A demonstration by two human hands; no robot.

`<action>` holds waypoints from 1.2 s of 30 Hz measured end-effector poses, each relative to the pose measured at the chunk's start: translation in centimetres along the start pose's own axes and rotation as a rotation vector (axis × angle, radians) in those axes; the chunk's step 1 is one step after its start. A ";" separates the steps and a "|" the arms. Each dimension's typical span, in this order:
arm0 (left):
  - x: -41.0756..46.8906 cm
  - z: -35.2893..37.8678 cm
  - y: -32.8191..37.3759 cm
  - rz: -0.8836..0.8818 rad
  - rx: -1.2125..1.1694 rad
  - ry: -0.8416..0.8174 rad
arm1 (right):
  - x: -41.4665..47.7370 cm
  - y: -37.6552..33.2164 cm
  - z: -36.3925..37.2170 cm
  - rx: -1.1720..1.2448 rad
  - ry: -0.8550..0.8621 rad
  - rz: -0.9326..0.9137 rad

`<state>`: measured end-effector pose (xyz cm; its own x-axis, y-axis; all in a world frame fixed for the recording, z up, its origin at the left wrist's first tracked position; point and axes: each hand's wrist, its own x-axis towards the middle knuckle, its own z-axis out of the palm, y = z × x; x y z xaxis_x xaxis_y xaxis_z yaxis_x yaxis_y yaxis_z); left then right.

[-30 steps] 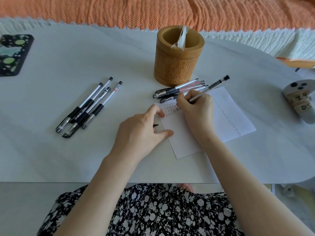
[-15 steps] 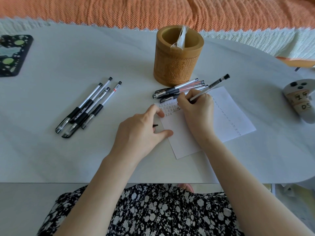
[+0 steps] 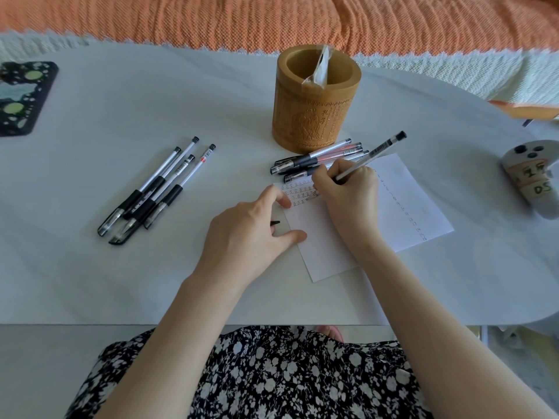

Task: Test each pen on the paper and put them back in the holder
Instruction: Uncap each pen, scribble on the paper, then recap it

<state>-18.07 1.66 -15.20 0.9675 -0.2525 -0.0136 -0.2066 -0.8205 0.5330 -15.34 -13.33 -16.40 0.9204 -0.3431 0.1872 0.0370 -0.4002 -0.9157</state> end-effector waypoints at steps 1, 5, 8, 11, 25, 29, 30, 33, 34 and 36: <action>0.0 0.0 0.0 -0.001 0.002 -0.001 | 0.0 0.0 0.0 -0.003 -0.002 0.002; 0.0 0.0 0.0 -0.001 0.003 0.004 | 0.1 0.0 0.1 -0.009 -0.003 0.006; 0.1 0.0 0.0 -0.004 -0.002 -0.004 | 0.1 0.1 0.0 -0.006 0.003 0.003; 0.1 0.0 0.0 -0.004 -0.003 -0.007 | 0.0 0.0 0.0 0.003 0.014 -0.004; 0.0 -0.1 0.1 -0.015 -0.012 -0.010 | 0.0 0.2 0.1 0.007 0.023 -0.007; 0.0 -0.1 0.0 -0.018 -0.014 -0.010 | 0.0 0.1 0.0 0.009 0.013 -0.013; 0.0 -0.1 0.1 -0.018 -0.013 -0.010 | 0.0 0.1 0.0 0.010 0.011 -0.012; 0.1 -0.1 0.1 -0.023 -0.012 -0.011 | 0.0 0.1 0.1 0.010 0.000 -0.007; 0.1 0.0 0.1 -0.024 -0.013 -0.012 | 0.0 0.1 0.1 0.012 -0.002 -0.006; 0.1 0.0 0.1 -0.025 -0.012 -0.012 | -0.1 0.1 0.1 0.008 -0.003 -0.006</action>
<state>-18.00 1.56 -15.11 0.9706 -0.2381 -0.0368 -0.1806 -0.8203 0.5427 -15.34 -13.23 -16.54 0.9215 -0.3380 0.1912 0.0453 -0.3953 -0.9174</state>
